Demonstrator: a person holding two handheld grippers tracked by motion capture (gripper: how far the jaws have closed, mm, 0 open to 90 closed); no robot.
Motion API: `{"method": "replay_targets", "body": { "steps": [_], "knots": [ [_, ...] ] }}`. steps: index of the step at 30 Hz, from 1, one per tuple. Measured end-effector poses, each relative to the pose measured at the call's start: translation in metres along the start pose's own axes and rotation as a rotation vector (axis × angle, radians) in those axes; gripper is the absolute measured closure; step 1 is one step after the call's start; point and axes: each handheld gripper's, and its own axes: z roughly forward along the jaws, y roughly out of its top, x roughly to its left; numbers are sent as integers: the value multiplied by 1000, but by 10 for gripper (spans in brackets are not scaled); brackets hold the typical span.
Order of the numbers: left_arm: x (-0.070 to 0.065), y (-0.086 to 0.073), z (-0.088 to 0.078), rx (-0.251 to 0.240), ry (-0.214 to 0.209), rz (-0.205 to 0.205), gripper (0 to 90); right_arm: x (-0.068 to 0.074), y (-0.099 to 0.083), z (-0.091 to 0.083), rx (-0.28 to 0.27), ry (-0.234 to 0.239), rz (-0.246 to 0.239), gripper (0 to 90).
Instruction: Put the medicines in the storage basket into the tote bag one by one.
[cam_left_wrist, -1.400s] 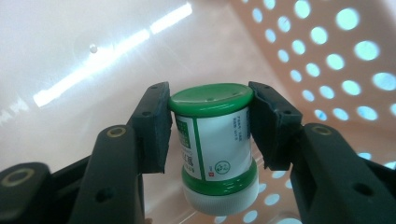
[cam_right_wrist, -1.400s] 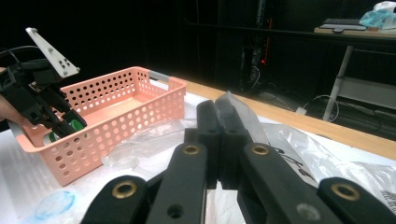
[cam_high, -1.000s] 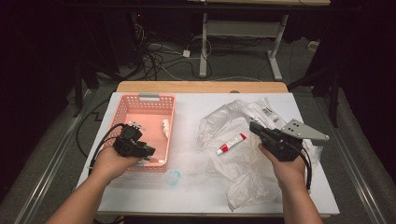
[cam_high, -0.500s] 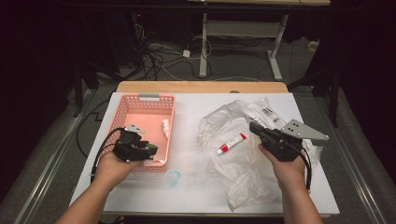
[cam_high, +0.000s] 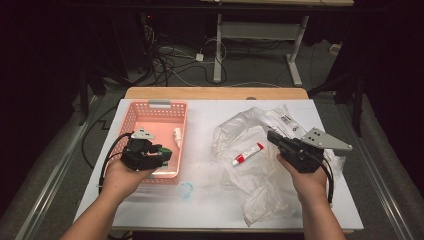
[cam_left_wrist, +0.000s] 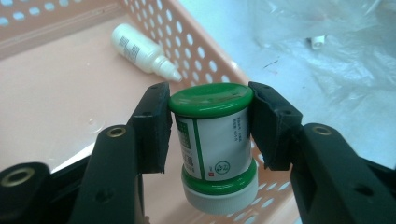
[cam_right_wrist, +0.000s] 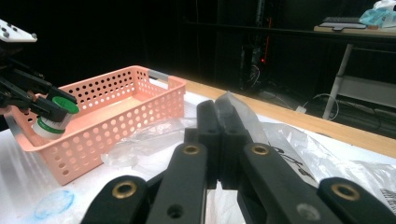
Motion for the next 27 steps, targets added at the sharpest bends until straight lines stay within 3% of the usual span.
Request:
{"method": "replay_targets", "body": {
  "steps": [11,27],
  "knots": [
    [-33,17,-4,-45,-54,79,505,0,1,-1,-2,3,-4,900],
    [-89,32,25,-43,-165,176,505,0,2,-2,-8,2,-4,900]
  ]
}}
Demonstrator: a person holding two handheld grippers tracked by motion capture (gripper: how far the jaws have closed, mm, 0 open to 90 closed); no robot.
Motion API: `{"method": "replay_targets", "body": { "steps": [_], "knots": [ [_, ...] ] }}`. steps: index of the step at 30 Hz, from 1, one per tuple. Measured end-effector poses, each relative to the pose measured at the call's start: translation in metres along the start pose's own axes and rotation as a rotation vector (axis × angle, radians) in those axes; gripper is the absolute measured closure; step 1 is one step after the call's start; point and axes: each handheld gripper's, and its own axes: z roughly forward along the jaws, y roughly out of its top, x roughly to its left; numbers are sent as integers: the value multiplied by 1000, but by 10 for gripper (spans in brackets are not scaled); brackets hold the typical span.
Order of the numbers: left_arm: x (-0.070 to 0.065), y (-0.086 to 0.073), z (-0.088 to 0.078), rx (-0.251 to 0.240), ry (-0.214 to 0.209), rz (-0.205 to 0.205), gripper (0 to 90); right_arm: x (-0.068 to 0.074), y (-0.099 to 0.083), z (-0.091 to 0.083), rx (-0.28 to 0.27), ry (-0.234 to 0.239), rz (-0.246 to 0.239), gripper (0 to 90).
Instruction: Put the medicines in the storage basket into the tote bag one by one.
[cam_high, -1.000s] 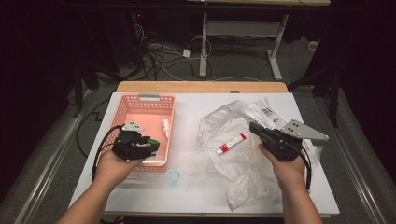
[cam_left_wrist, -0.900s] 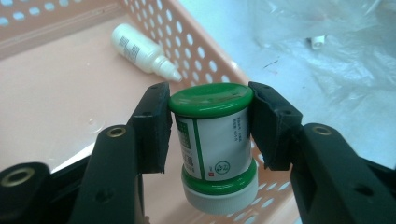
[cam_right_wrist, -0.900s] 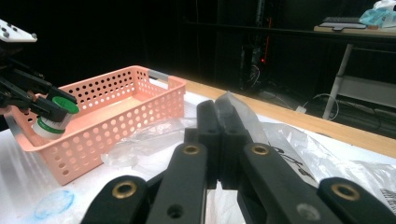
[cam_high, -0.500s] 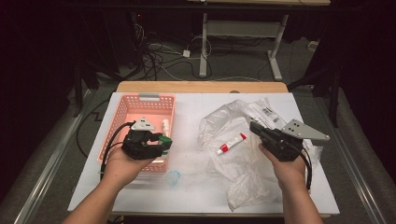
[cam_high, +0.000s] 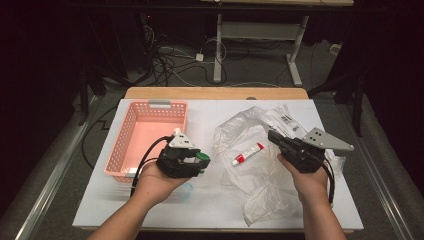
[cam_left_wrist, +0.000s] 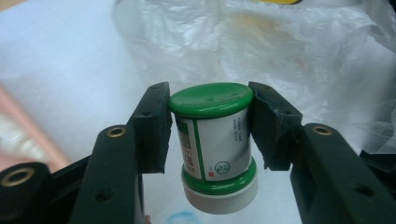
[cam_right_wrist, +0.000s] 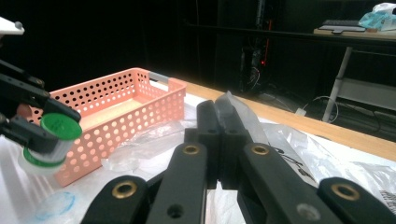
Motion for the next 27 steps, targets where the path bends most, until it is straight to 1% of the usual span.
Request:
{"method": "replay_targets", "body": {
  "steps": [2,4,6,12,17,18,22,27],
  "knots": [
    [-5,1,6,2,-10,6,506,0,0,0,-1,0,-2,900],
    [-8,2,12,10,-19,20,505,0,0,0,-1,2,-1,900],
    [-12,3,18,3,-31,21,505,0,0,0,-1,2,-1,900],
    [-21,4,35,22,-56,43,505,0,0,0,-2,2,-2,900],
    [-26,5,49,28,-80,48,505,0,0,0,1,3,-1,900],
    [-27,5,51,31,-82,55,505,0,0,0,1,4,-1,900],
    [-29,7,62,36,-102,54,505,0,-1,1,5,7,0,900],
    [-32,12,76,29,-117,55,505,1,-1,1,5,6,1,900]
  ]
}}
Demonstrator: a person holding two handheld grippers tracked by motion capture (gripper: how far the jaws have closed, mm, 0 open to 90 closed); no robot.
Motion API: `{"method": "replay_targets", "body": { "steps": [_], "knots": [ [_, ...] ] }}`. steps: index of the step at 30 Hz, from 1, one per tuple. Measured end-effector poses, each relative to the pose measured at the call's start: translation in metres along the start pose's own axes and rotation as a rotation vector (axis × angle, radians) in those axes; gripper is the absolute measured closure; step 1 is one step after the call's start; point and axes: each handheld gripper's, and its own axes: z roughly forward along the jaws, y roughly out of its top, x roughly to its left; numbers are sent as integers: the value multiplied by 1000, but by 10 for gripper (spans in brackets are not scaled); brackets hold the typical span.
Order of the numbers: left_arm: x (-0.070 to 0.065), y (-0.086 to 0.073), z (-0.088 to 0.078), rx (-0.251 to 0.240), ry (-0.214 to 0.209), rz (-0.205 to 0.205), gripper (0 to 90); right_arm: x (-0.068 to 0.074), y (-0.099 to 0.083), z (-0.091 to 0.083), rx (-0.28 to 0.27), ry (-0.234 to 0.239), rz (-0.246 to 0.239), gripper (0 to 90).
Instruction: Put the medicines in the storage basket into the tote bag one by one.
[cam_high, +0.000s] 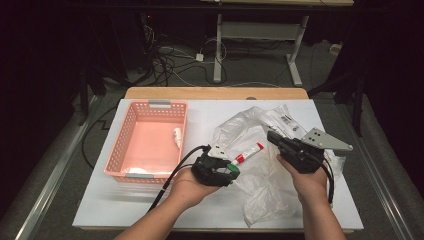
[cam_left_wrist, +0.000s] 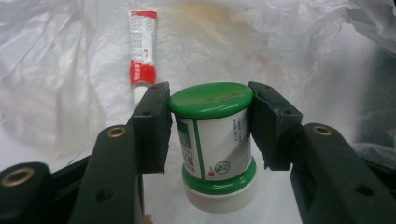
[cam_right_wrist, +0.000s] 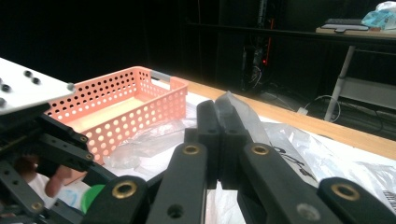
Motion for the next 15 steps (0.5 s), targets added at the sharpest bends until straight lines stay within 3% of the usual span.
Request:
{"method": "replay_targets", "body": {
  "steps": [15],
  "knots": [
    [3,33,40,-27,20,37,505,-1,-1,-1,-2,3,2,900]
  ]
}}
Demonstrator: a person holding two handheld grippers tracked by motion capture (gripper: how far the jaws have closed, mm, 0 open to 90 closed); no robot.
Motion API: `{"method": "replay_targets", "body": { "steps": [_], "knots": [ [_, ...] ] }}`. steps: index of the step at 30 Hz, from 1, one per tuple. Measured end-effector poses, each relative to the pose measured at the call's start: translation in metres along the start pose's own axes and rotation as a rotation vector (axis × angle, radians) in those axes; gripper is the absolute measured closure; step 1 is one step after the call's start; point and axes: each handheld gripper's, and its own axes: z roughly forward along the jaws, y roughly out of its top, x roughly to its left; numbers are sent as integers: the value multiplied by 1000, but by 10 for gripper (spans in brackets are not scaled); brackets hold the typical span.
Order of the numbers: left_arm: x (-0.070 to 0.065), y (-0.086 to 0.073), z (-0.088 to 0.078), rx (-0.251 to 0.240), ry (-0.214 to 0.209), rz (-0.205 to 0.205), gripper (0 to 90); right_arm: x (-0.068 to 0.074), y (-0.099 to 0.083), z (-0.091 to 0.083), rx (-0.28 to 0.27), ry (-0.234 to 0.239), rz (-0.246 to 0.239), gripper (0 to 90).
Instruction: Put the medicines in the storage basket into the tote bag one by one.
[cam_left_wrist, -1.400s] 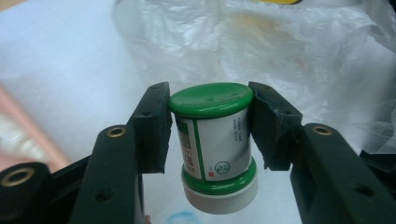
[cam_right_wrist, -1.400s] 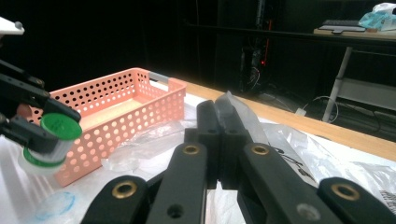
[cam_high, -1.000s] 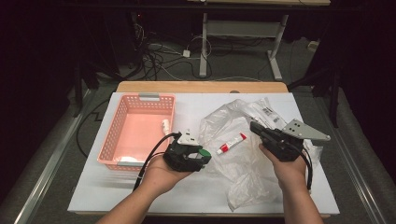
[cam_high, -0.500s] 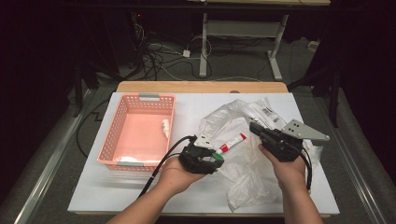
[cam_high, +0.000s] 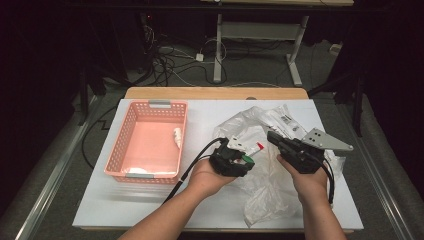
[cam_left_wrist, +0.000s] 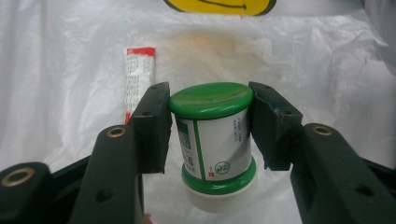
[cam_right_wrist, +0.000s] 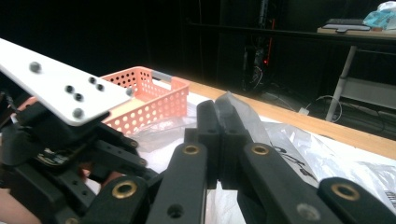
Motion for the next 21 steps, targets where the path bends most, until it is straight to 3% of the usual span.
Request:
{"method": "replay_targets", "body": {
  "steps": [8,10,15,19,21],
  "knots": [
    [-4,10,25,-21,3,-8,504,-2,-1,-1,-1,-2,6,900],
    [-5,12,30,-29,-12,4,504,-3,-1,-1,-1,-2,6,900],
    [-8,15,40,-52,6,18,504,-6,-2,-2,-4,-13,13,900],
    [-8,13,50,-60,23,62,504,-8,-2,-3,-9,-17,22,900],
    [-6,12,54,-57,30,52,503,-9,-2,-4,-9,-18,19,900]
  ]
}}
